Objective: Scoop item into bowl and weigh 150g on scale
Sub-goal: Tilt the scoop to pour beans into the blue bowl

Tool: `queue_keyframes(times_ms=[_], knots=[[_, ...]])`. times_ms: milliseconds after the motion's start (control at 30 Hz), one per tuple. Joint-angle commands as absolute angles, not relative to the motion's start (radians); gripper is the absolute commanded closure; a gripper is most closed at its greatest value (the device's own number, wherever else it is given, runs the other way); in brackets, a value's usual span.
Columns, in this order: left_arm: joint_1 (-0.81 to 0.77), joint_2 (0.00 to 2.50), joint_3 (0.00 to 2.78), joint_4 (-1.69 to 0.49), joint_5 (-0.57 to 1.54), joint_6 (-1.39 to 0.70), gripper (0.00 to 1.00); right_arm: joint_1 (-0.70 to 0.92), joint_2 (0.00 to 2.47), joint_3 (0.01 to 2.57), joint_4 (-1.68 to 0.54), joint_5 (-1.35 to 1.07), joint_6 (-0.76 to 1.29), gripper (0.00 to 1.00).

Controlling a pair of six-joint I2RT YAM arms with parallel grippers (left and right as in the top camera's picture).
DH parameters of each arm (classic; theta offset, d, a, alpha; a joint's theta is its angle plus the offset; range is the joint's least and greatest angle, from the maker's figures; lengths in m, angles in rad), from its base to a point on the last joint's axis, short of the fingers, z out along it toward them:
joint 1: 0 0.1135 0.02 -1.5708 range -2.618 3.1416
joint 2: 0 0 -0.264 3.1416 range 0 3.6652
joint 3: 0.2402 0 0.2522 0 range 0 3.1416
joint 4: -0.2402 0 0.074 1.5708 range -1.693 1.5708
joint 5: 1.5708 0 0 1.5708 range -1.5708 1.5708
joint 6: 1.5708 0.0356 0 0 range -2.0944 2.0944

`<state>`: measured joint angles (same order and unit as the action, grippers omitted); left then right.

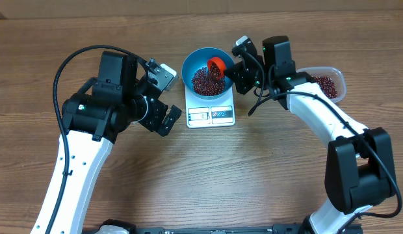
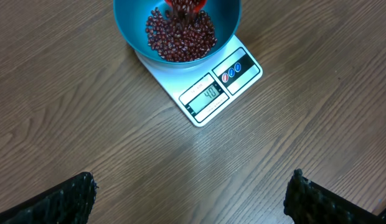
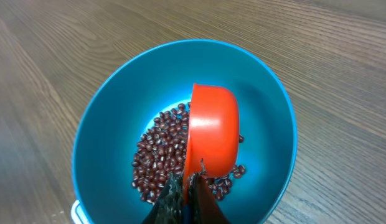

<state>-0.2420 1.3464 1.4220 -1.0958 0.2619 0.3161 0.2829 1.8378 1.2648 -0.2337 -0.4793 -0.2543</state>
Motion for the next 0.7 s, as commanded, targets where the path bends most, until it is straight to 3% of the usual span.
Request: queue_keyframes(times_ms=[0, 667], knots=[[-0.242, 1.337, 1.443, -1.096, 0.281, 0.307, 0.00, 0.307, 1.808, 1.271, -0.235, -0.395, -0.297, 0.96], [-0.242, 1.337, 1.443, -1.096, 0.281, 0.307, 0.00, 0.419, 1.687, 1.271, -0.242, -0.104, -0.396, 0.96]])
